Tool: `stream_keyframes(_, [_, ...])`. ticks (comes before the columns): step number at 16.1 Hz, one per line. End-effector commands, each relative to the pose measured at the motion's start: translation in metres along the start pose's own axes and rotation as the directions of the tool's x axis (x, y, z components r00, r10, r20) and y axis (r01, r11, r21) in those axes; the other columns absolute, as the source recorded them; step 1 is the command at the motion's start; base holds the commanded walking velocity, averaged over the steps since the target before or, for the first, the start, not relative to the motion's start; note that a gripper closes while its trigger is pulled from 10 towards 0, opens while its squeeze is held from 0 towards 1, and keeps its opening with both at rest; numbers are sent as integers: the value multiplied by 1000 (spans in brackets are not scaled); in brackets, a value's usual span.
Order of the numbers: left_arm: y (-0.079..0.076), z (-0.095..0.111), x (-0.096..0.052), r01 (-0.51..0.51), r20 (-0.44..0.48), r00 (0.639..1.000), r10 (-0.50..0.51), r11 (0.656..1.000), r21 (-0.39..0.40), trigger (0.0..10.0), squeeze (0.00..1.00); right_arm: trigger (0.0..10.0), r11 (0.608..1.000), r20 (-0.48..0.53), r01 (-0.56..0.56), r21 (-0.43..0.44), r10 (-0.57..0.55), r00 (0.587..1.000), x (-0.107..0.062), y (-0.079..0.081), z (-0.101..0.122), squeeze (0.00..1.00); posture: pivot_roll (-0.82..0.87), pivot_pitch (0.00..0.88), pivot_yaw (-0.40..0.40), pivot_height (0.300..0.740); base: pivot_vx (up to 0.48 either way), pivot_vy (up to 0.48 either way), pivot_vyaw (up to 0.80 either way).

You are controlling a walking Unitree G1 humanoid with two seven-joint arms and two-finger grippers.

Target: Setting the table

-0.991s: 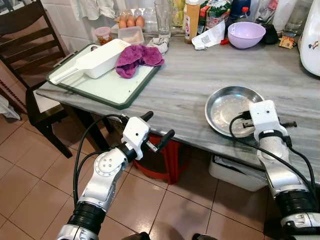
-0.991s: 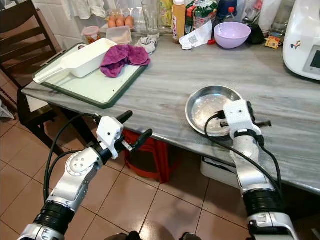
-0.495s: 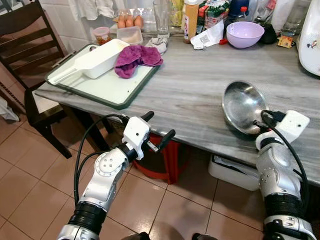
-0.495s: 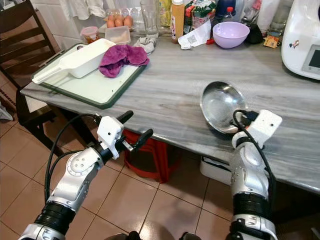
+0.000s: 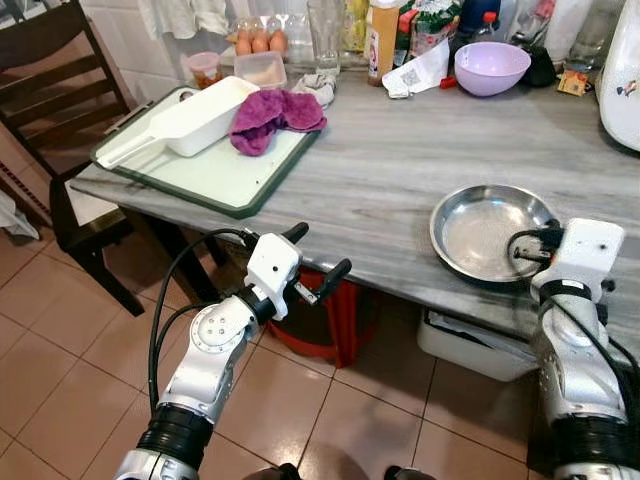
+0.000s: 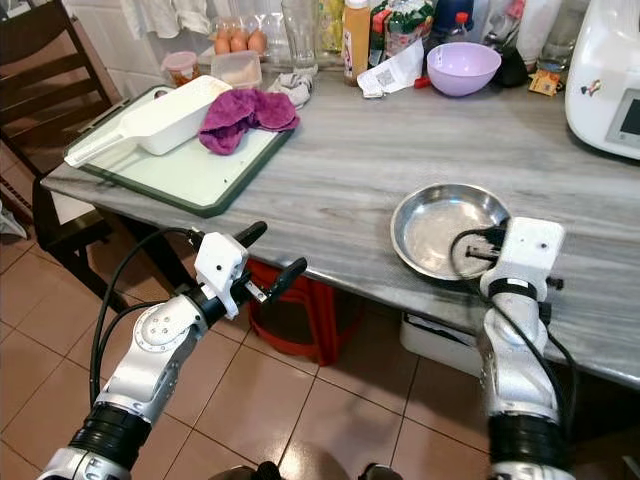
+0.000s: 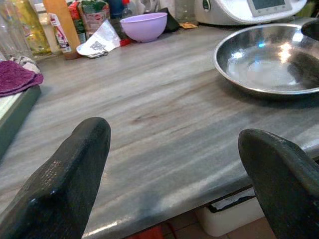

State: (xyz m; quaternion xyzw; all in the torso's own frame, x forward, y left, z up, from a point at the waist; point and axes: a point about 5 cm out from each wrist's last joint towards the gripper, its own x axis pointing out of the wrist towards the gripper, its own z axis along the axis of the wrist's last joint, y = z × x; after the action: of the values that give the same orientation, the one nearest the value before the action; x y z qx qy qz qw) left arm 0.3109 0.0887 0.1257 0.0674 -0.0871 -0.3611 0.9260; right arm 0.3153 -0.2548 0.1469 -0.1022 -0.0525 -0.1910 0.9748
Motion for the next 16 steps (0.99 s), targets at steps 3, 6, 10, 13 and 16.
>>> stream_keyframes(3, [0,-2,-1,6,-5,1000,-6,1000,-3,10000,0,10000,998,9,7,-57,-6,1000,-3,0,2,1000,-153,128,103,740,0,0,0])
stream_keyframes(6, [0,-2,-1,4,-4,1000,-4,1000,-4,10000,0,10000,998,-139,-31,-55,24,990,-5,4,-19,1000,-153,126,101,740,0,0,0])
stream_keyframes(10, [1,-2,-2,-8,-2,1000,8,1000,0,10000,0,10000,998,-64,4,-59,-7,998,-3,-4,-5,0,-152,126,100,740,0,0,0])
stream_keyframes(13, [13,6,-4,-165,56,985,165,986,-12,10000,0,10000,990,32,28,140,-33,999,-17,-8,12,0,-154,127,101,740,0,0,0])
stream_keyframes(16, [12,3,-8,-195,47,979,197,980,-40,10000,0,10000,923,6,111,368,-122,993,-34,-16,15,0,-156,128,102,740,0,0,0])
